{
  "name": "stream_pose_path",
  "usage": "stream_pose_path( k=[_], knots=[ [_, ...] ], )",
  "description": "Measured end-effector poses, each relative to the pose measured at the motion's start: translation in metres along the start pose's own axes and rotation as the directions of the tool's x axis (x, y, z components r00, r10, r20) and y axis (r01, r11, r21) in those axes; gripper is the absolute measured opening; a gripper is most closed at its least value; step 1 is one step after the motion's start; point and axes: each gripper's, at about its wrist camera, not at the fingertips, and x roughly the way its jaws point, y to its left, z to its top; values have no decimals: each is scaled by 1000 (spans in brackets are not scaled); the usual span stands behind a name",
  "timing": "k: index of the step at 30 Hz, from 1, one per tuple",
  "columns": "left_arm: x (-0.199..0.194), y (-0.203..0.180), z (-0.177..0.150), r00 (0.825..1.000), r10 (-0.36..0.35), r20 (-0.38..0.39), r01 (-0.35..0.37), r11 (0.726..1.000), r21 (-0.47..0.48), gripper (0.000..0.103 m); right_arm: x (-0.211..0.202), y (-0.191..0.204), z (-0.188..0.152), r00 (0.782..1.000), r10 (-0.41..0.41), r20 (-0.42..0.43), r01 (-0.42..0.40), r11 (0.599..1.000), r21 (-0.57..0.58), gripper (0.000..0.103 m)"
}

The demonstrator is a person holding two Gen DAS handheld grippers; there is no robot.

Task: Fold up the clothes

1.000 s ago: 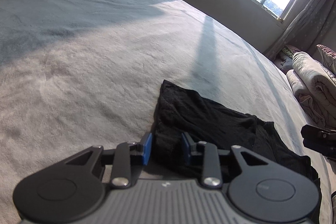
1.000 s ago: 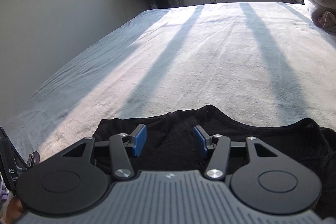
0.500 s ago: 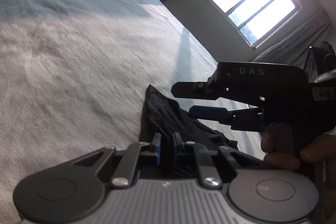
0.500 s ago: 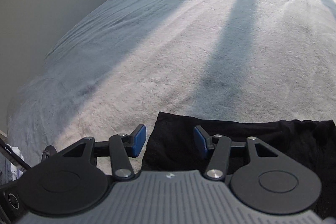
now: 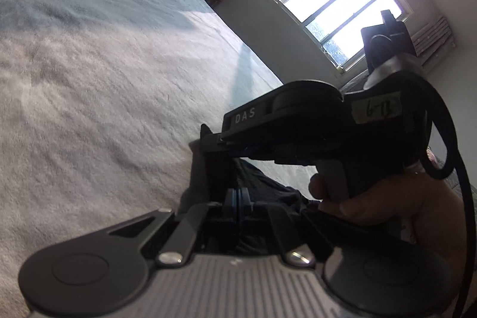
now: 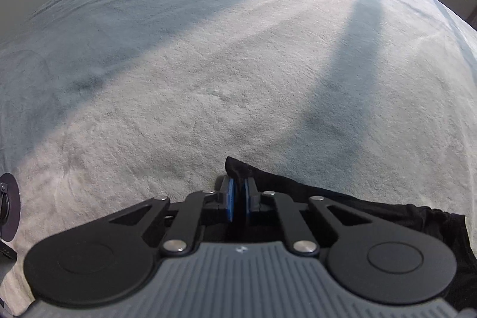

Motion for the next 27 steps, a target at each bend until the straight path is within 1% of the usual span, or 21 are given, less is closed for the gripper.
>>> stream_pose_path(
  k=[1, 3, 5, 7, 9, 11, 14, 16, 20, 23, 27],
  knots=[
    [-1, -4, 1, 1000, 11, 2, -12, 1000, 23, 0, -4, -8, -1, 1000, 7, 22, -8, 999, 32, 4],
    [-1, -8, 1, 1000, -8, 0, 8, 999, 40, 0, -14, -28, -5, 997, 36, 70, -44, 993, 110, 3],
    [-2, -13, 1, 1000, -29, -3, 30, 998, 58, 0, -26, -49, -10, 990, 70, 119, -93, 976, 196, 3],
    [-2, -22, -2, 996, -83, -19, 84, 994, 76, 0, -40, -68, -17, 980, 94, 174, -139, 955, 264, 3],
    [-3, -31, -5, 990, -136, -35, 139, 986, 93, 0, -54, -84, -24, 970, 104, 222, -170, 936, 307, 3],
    [-3, -40, -8, 981, -189, -53, 194, 975, 109, 0, -69, -97, -34, 960, 96, 263, -185, 922, 340, 3],
    [-3, -54, -12, 961, -265, -81, 274, 953, 132, 0, -87, -114, -50, 946, 78, 316, -201, 904, 377, 3],
    [-1, -63, -18, 949, -299, -96, 311, 938, 155, 0, -96, -123, -61, 936, 71, 345, -214, 893, 397, 3],
    [9, -77, -30, 927, -337, -162, 363, 915, 175, 0, -113, -138, -83, 925, 38, 378, -206, 886, 416, 3],
    [17, -86, -38, 911, -356, -208, 394, 900, 185, 0, -121, -147, -99, 922, 0, 388, -180, 886, 428, 3],
    [26, -100, -52, 892, -357, -276, 422, 876, 232, 0, -127, -163, -123, 920, -30, 390, -165, 875, 456, 3]
  ],
)
